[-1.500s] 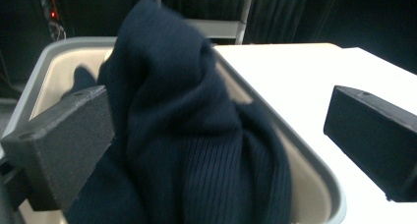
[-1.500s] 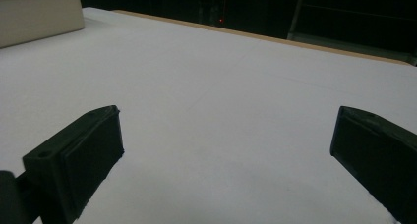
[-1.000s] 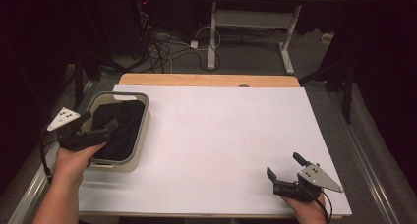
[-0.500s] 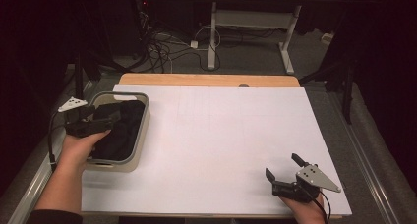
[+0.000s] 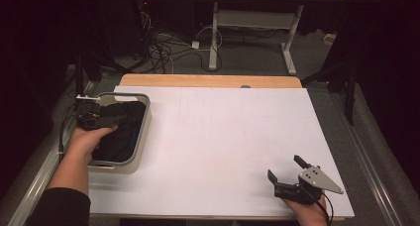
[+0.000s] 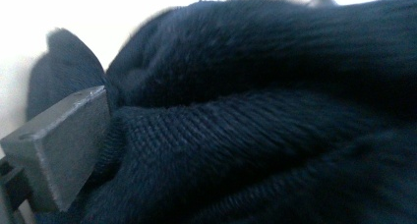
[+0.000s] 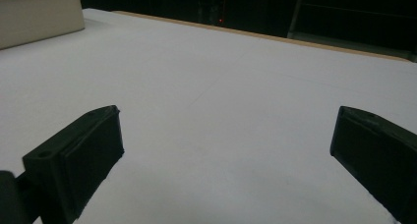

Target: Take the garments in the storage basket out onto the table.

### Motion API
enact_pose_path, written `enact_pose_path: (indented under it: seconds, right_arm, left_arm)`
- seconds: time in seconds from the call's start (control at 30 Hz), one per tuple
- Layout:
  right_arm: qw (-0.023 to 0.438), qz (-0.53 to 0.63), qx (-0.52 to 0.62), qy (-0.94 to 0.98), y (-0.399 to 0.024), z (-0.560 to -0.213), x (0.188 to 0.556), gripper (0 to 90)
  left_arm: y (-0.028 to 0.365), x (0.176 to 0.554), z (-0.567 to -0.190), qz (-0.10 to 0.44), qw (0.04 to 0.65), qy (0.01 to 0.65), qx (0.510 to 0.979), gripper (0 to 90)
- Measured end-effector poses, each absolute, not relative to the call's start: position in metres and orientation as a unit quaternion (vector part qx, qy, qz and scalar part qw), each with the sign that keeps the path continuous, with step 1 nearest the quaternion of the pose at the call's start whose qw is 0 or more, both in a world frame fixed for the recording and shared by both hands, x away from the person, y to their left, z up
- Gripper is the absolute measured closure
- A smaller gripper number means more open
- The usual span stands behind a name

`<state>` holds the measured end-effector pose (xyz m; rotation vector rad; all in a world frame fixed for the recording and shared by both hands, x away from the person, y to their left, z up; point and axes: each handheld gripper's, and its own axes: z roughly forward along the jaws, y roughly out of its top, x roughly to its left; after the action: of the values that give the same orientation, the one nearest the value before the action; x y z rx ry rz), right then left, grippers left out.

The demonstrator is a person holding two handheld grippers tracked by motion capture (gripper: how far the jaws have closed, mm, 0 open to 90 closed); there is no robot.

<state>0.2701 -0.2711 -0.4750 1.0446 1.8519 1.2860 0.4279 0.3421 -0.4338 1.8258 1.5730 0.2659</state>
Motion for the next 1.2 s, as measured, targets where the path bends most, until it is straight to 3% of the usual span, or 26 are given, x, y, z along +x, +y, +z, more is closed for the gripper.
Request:
enact_pose_path:
  seconds: [0.5, 0.7, 0.93, 1.2]
  right_arm:
    - [0.324, 0.489, 0.393, 0.709, -0.269, -0.475, 0.269, 0.0]
    - [0.323, 0.49, 0.391, 0.71, -0.267, -0.474, 0.268, 0.0]
    - [0.32, 0.489, 0.397, 0.707, -0.268, -0.476, 0.268, 0.0]
    - [0.316, 0.488, 0.396, 0.71, -0.267, -0.477, 0.27, 0.0]
  left_arm:
    - [0.322, 0.434, -0.441, 0.016, 0.172, 0.608, 0.775, 0.0]
    - [0.314, 0.435, -0.438, -0.022, 0.132, 0.6, 0.789, 0.0]
    - [0.302, 0.452, -0.449, -0.027, 0.073, 0.592, 0.803, 0.0]
    - [0.303, 0.462, -0.452, -0.04, 0.069, 0.584, 0.808, 2.5]
